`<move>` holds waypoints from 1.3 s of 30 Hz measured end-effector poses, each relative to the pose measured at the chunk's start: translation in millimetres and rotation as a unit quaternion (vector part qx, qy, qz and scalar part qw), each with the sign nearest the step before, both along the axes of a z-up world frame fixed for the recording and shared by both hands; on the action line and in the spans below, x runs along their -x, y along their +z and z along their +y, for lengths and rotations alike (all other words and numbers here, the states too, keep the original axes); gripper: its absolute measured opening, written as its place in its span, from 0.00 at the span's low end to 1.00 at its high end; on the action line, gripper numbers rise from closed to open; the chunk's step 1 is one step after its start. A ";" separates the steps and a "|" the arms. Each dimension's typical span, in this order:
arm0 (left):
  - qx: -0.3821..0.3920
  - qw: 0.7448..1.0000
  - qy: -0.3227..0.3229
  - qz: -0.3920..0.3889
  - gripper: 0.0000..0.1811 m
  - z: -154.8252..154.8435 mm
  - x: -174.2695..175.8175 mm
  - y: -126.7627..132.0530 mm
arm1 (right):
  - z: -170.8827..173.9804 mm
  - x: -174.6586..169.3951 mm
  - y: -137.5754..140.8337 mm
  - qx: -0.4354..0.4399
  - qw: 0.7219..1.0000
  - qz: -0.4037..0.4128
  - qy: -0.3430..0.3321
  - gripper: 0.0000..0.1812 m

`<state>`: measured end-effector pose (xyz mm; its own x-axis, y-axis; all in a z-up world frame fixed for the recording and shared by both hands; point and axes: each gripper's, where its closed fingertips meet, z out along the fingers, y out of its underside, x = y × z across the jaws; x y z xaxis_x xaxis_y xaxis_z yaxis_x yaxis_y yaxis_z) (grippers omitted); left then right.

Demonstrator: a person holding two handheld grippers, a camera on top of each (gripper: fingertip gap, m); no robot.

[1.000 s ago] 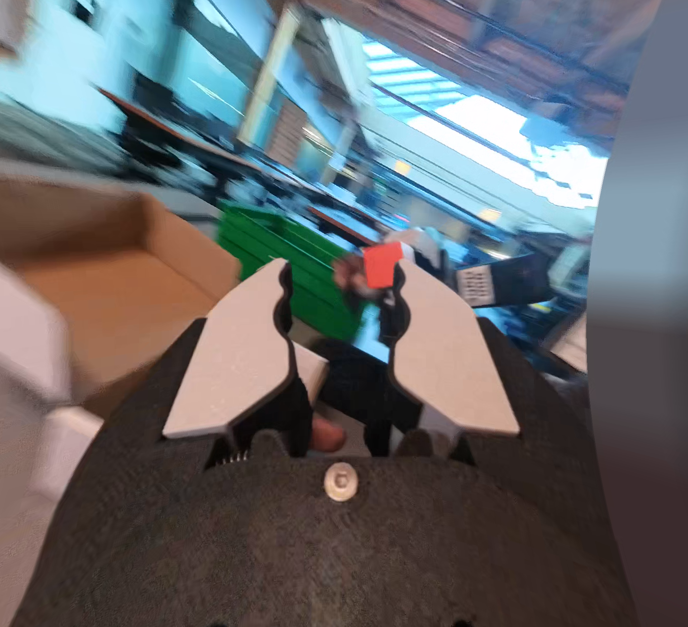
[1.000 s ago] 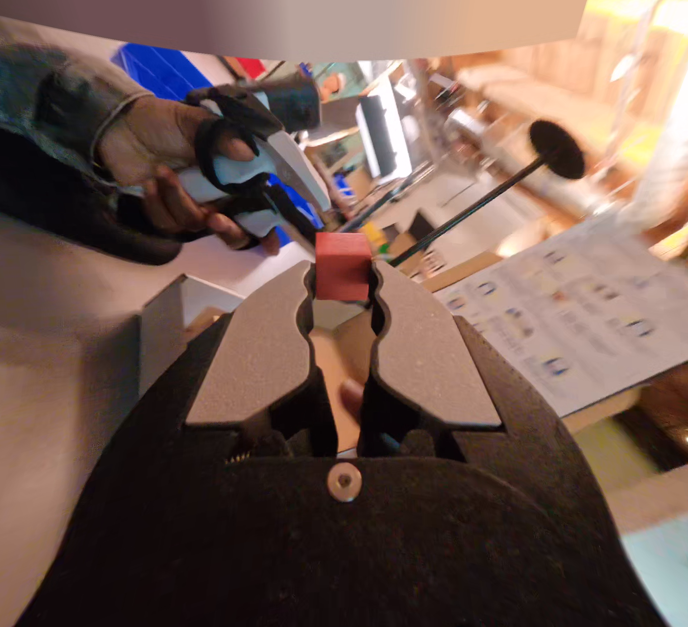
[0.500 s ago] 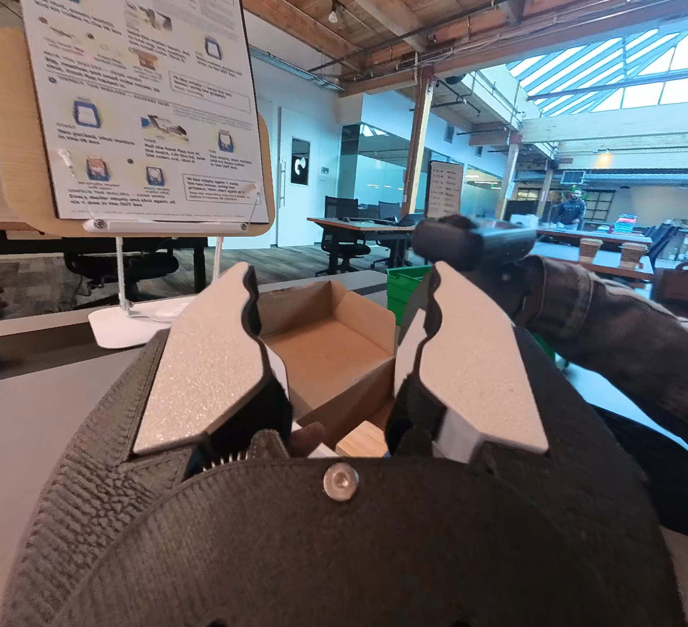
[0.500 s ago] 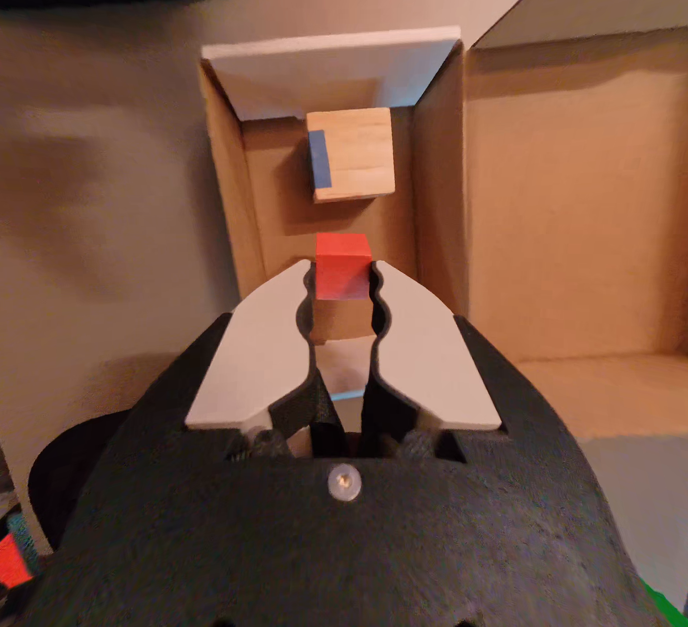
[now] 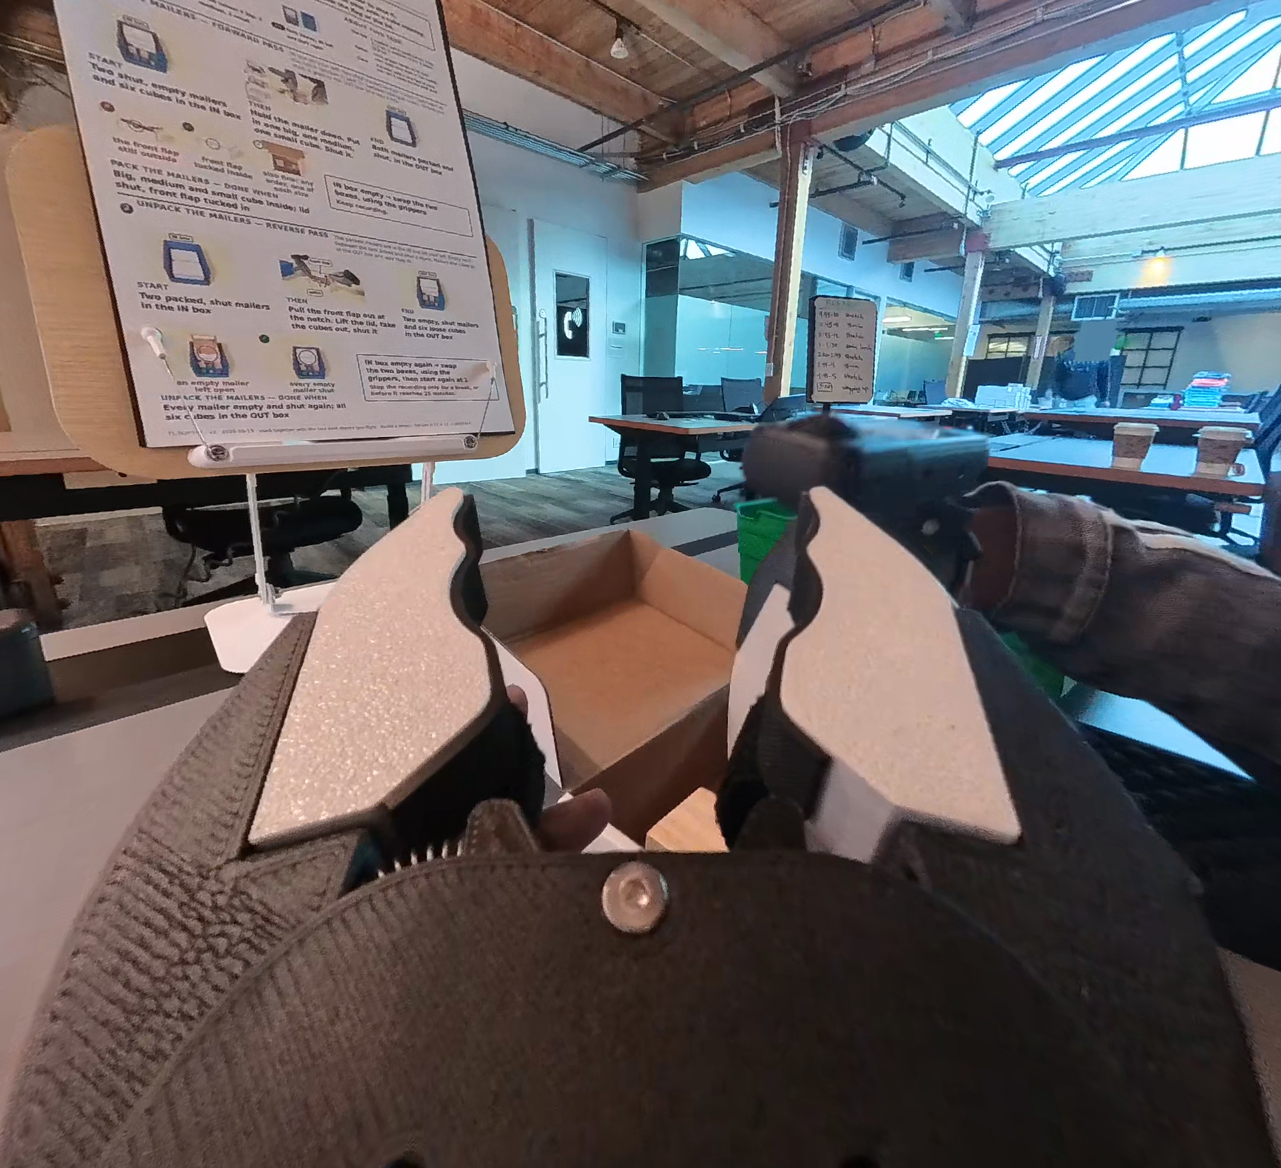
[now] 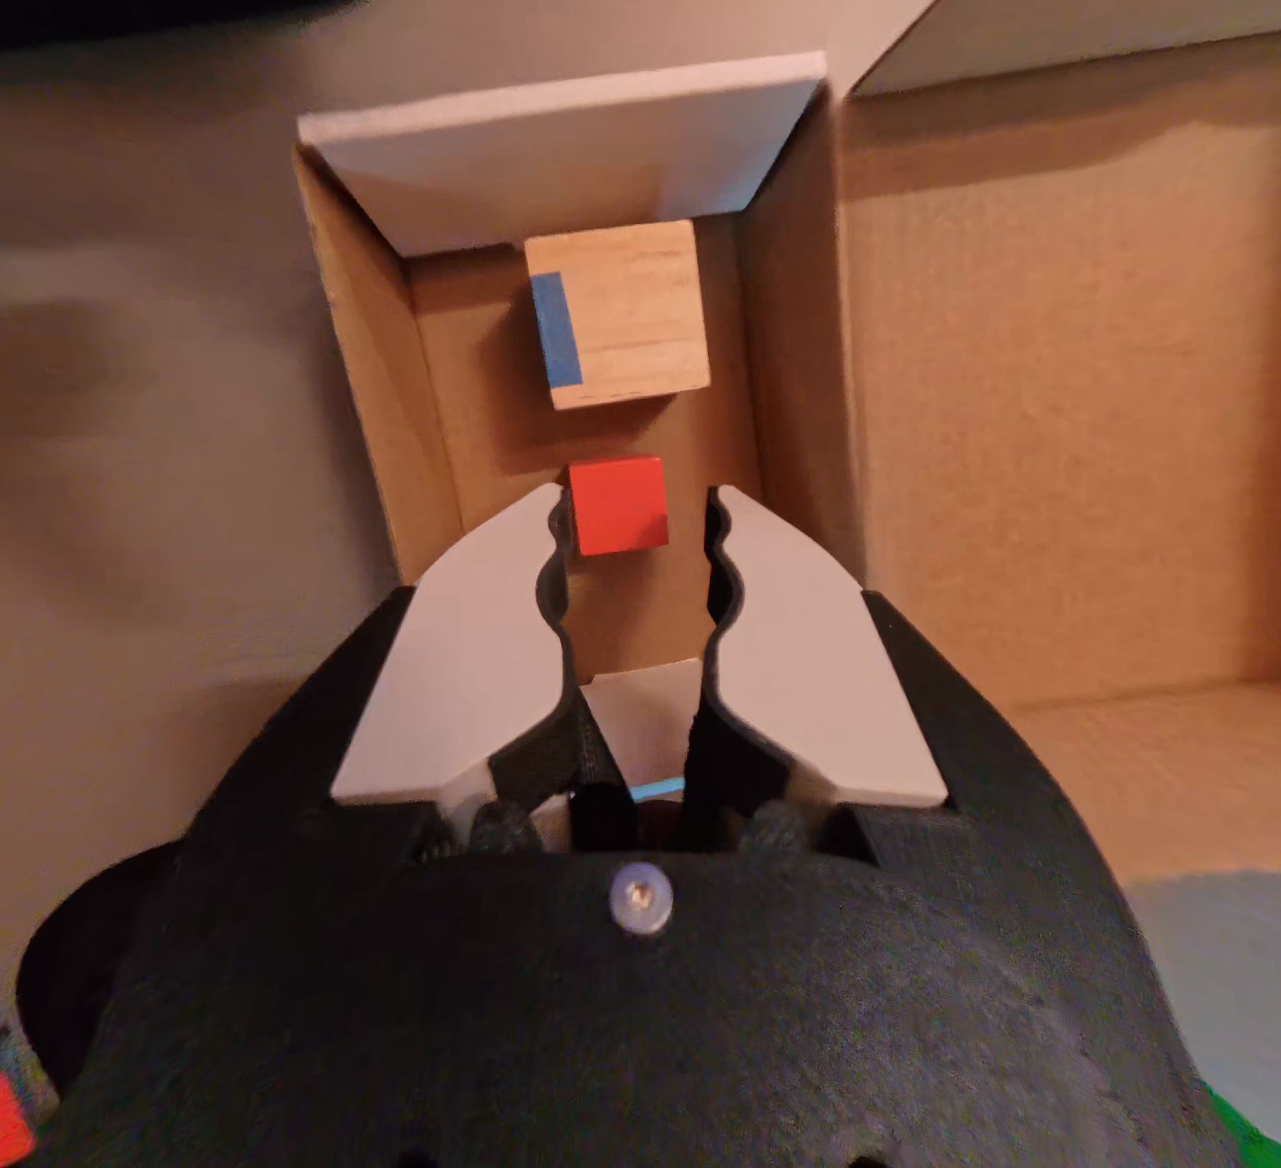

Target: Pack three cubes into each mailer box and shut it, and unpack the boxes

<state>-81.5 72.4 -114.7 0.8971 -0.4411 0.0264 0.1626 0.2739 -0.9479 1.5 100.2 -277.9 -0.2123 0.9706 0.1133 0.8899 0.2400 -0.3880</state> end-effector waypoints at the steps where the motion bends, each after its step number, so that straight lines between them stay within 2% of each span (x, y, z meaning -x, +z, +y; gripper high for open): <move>1: 0.000 1.000 0.000 0.002 0.48 0.1 -0.7 -0.5 | 0.3 1.1 6.2 0.004 1.000 0.025 -0.009 0.21; 3: 0.001 1.000 0.001 0.009 0.48 0.5 -2.0 -1.5 | 0.5 4.2 24.6 0.013 0.994 0.102 -0.030 0.27; 5: 0.001 1.000 0.000 0.013 0.48 0.5 -3.0 -1.9 | 0.6 7.9 51.7 0.027 0.974 0.216 -0.059 0.37; 7: 0.001 1.000 0.000 0.015 0.48 0.4 -3.7 -2.1 | -2.6 3.7 80.6 0.047 0.938 0.334 -0.079 0.47; 8: 0.001 1.000 -0.001 0.016 0.48 0.3 -4.1 -2.2 | -4.4 -2.8 91.9 0.051 0.918 0.385 -0.086 0.49; 11: 0.002 1.000 -0.003 0.022 0.47 0.4 -6.7 -3.3 | -11.2 -29.5 110.4 0.037 0.857 0.505 -0.098 0.57; 14: 0.002 0.999 -0.006 0.032 0.47 0.2 -10.4 -4.6 | -16.3 -54.5 109.5 0.000 0.807 0.582 -0.096 0.58; 17: 0.005 0.999 -0.008 0.040 0.47 0.7 -13.1 -6.5 | -21.1 -62.8 113.0 0.039 0.790 0.601 -0.111 0.61; 18: 0.005 0.999 -0.007 0.042 0.47 0.9 -13.4 -6.7 | -21.1 -64.3 117.9 0.040 0.779 0.616 -0.111 0.60; 23: 0.007 0.999 0.001 0.054 0.47 2.7 -12.8 -8.5 | -16.1 -65.7 118.8 0.033 0.772 0.622 -0.124 0.59; 27: 0.010 0.999 -0.008 0.051 0.46 -1.0 -13.6 -4.3 | -16.2 -64.2 115.9 0.020 0.777 0.616 -0.124 0.60; 31: 0.027 0.997 -0.049 0.055 0.42 -21.3 -17.9 8.1 | -9.9 -65.8 114.3 0.009 0.776 0.616 -0.139 0.60; 35: 0.098 0.980 -0.085 0.154 0.41 -54.1 -12.8 2.8 | -10.1 -64.8 112.0 0.019 0.777 0.613 -0.141 0.60; 39: 0.175 0.954 -0.043 0.240 0.41 -82.2 27.7 -9.3 | -10.7 -62.5 107.8 0.013 0.785 0.603 -0.138 0.60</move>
<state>-109.2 -9.8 -123.9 0.8037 -0.5533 -0.2188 -0.3051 -0.0675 -0.9499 64.0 89.5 -170.1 0.2539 0.9659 0.0505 -0.1125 0.0813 -0.9903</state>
